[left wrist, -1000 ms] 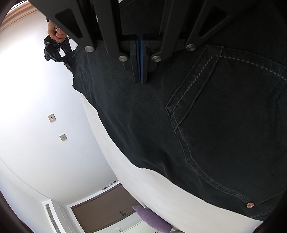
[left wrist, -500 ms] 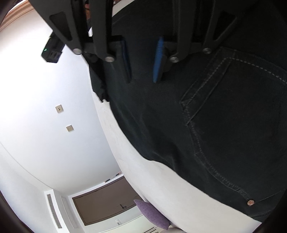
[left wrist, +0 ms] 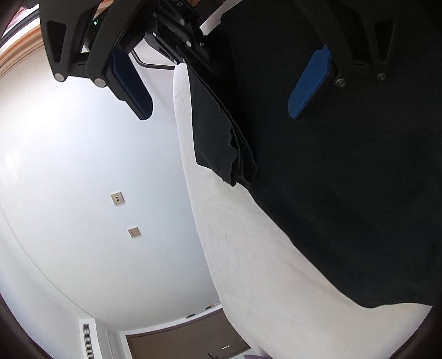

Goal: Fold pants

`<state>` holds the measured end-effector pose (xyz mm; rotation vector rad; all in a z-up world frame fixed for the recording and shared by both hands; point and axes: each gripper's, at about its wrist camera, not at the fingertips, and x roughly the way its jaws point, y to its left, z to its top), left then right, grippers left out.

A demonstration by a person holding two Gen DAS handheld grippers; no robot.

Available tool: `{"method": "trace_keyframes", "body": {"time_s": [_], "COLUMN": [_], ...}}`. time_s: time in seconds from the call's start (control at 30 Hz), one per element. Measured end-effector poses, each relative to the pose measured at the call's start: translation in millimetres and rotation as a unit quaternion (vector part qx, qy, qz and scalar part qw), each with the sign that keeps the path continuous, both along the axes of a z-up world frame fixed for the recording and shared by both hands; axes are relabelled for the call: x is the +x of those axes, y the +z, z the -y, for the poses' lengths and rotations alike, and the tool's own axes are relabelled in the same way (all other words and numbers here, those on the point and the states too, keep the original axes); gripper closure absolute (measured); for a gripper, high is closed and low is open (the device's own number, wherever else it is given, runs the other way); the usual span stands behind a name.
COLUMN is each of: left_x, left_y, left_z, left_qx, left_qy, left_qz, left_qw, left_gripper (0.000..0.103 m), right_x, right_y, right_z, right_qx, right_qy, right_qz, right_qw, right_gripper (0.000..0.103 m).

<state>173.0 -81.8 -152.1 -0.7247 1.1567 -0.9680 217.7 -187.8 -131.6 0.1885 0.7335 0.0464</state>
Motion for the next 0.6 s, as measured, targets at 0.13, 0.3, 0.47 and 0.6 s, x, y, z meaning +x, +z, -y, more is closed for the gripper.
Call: {"method": "trace_keyframes", "body": {"time_s": [0.13,0.3,0.47,0.6], "left_x": [11,13,19,21], "left_y": [-1,-5,-1,13], "left_z": [23,34,26,13], "left_qx": [0.027,0.057,0.071,0.094], "left_qy": [-0.021,-0.046,-0.05,-0.062], "left_qz": [-0.01,-0.012,0.002,0.034], "left_qw": [0.9993,0.9973,0.9962,0.9931], "left_gripper": [0.012,0.048,0.096,0.096], "right_x": [-11,-23,-32,-35], "right_y": [15,29,40,49], "right_z": [-9,-17,-28,-41], "right_qx": [-0.009,-0.016,-0.019,-0.018], "right_qy": [0.014,0.031,0.05,0.069], "right_qz": [0.009,0.022,0.023,0.027], "right_qw": [1.0,0.999,0.998,0.997], "right_gripper": [0.093,0.093,0.093,0.093]}}
